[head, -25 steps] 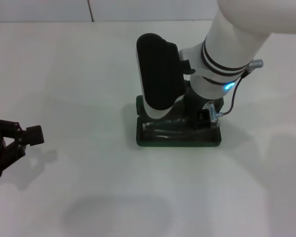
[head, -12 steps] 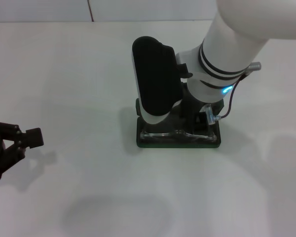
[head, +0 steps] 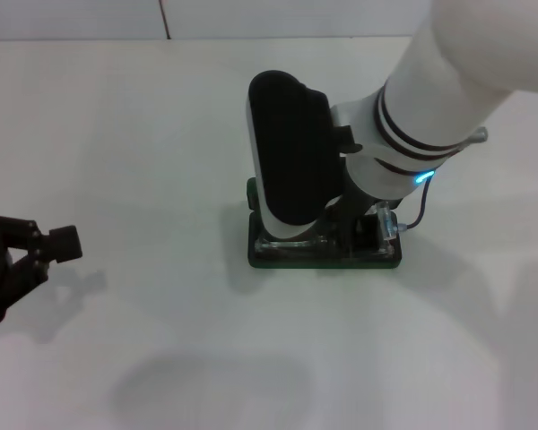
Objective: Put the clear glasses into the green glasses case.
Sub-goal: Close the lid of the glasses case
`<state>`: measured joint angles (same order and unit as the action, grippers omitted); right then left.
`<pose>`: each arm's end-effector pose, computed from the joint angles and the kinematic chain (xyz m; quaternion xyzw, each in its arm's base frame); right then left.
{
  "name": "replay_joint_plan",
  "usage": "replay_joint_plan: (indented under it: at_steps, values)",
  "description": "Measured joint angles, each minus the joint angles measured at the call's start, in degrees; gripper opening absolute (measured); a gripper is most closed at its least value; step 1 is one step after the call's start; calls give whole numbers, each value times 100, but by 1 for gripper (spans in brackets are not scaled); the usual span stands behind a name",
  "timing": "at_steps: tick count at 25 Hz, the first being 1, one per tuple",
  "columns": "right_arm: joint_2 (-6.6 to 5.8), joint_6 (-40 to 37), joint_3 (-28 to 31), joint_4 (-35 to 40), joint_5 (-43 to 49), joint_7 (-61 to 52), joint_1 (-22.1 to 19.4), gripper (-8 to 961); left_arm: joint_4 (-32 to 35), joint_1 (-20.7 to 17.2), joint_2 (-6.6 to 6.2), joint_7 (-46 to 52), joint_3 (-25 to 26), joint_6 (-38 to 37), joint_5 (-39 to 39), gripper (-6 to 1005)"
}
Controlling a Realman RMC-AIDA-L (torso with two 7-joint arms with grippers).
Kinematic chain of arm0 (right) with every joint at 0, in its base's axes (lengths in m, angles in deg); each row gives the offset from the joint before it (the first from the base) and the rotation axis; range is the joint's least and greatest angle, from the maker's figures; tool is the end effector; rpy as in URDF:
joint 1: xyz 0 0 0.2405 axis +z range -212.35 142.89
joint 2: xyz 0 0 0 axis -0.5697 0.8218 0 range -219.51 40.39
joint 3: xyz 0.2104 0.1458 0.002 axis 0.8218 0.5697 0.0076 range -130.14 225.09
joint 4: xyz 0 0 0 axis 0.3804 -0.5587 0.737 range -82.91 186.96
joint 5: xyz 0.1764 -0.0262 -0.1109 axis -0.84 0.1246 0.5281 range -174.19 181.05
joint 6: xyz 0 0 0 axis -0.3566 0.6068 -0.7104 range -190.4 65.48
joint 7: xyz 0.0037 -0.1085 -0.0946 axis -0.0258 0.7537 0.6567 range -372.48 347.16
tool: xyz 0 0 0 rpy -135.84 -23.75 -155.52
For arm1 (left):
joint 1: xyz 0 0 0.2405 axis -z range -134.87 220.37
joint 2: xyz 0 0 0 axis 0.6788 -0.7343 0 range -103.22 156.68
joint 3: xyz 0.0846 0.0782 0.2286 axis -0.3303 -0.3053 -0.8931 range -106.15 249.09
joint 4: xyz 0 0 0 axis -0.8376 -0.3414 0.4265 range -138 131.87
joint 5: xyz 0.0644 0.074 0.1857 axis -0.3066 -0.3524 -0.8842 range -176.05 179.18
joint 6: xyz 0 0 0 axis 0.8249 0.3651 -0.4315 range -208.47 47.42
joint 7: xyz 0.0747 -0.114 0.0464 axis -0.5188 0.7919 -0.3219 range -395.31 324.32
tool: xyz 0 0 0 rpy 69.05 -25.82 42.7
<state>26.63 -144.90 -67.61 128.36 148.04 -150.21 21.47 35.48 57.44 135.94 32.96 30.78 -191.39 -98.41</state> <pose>0.0550 0.3365 -0.0876 -0.9391 -0.1398 -0.2995 0.0942 -0.3137 0.2404 0.0869 -0.9265 -0.1430 -0.3211 0.1343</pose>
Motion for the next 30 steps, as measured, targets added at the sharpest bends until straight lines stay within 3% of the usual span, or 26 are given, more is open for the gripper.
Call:
replay_joint_plan:
  at_steps: [10,16,18,20,24,30]
  values:
    - [-6,-440,890,1737,68,7,-1236,172,-14,56,-1,343,1,-15,877,43]
    - [-26,-427,1564,2688,-64,193,-2437,173,-127,278,45,504,1,4,986,43]
    - [-25,-337,1914,3140,-368,380,-3060,174,-244,390,62,514,6,13,1045,43]
    - [-19,-275,2187,3391,-665,555,-3420,174,-294,443,73,516,33,22,1117,44]
    - [-17,-175,2976,3551,-1730,1056,-4058,175,-319,512,121,542,127,33,1177,44]
    - [-24,-435,4377,2990,-2726,1809,-4701,176,-377,1056,233,752,99,204,1105,53]
